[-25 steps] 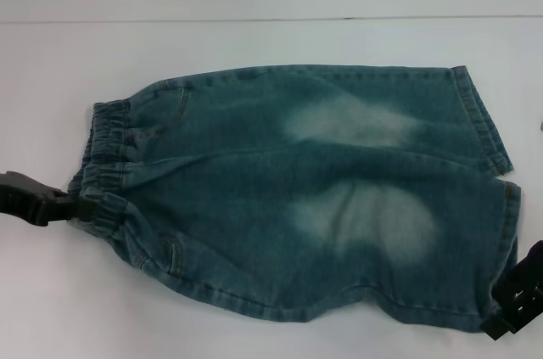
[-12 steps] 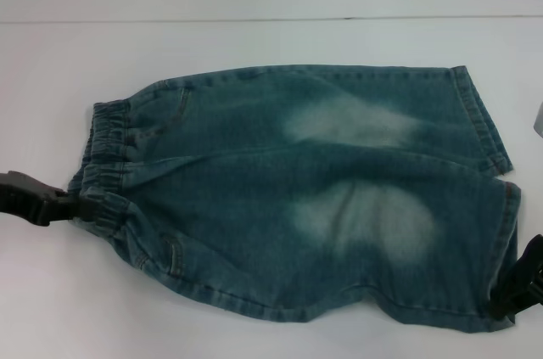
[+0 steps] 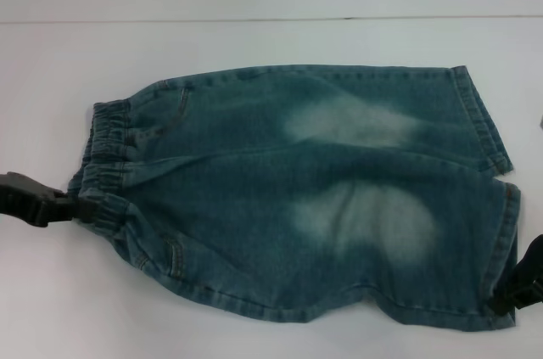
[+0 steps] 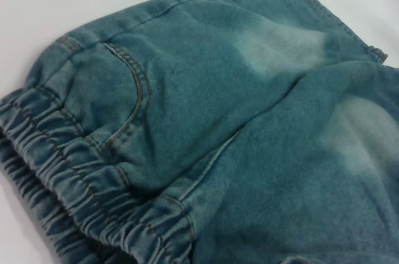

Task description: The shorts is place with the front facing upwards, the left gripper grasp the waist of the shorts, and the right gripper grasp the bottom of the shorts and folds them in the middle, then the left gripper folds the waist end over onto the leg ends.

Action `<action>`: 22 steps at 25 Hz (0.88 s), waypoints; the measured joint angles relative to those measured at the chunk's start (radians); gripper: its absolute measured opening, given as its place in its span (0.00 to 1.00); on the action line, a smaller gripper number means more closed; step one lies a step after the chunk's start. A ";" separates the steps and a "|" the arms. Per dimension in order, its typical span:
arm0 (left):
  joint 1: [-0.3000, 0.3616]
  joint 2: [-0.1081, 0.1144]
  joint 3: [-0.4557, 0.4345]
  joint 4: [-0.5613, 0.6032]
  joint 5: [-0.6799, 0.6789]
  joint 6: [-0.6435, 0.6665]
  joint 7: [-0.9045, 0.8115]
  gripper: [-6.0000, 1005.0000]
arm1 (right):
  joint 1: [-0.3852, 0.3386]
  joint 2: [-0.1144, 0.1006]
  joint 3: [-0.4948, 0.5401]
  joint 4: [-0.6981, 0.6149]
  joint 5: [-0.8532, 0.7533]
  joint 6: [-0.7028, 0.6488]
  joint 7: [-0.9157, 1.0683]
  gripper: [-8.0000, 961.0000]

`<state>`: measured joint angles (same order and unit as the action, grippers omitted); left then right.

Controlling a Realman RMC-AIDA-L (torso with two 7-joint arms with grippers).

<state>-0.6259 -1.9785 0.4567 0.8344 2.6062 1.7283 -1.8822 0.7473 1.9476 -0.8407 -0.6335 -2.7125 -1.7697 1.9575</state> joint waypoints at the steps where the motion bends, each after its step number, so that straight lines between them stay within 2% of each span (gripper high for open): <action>1: 0.000 0.002 -0.001 0.000 0.000 0.004 -0.005 0.07 | -0.003 -0.003 0.008 0.000 0.002 -0.001 -0.003 0.04; 5: -0.004 0.017 -0.002 0.001 0.000 0.016 -0.059 0.07 | -0.012 -0.025 0.097 0.004 0.003 -0.003 -0.032 0.04; 8: -0.014 0.027 -0.004 0.009 0.000 0.019 -0.115 0.07 | -0.023 -0.054 0.227 0.021 0.017 -0.006 -0.080 0.04; 10: -0.019 0.030 -0.006 0.019 0.000 0.020 -0.147 0.07 | -0.038 -0.073 0.320 0.033 0.056 -0.006 -0.115 0.04; 13: -0.032 0.032 -0.010 0.028 -0.001 0.010 -0.192 0.08 | -0.067 -0.090 0.383 0.047 0.145 0.018 -0.135 0.04; 18: -0.061 0.033 -0.044 0.029 -0.005 -0.035 -0.247 0.08 | -0.116 -0.086 0.412 0.066 0.315 0.127 -0.127 0.05; 22: -0.079 0.036 -0.059 0.026 -0.014 -0.129 -0.320 0.08 | -0.122 -0.081 0.416 0.125 0.402 0.247 -0.127 0.06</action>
<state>-0.7046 -1.9422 0.3979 0.8602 2.5926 1.5996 -2.2021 0.6251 1.8670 -0.4250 -0.5088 -2.3104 -1.5223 1.8303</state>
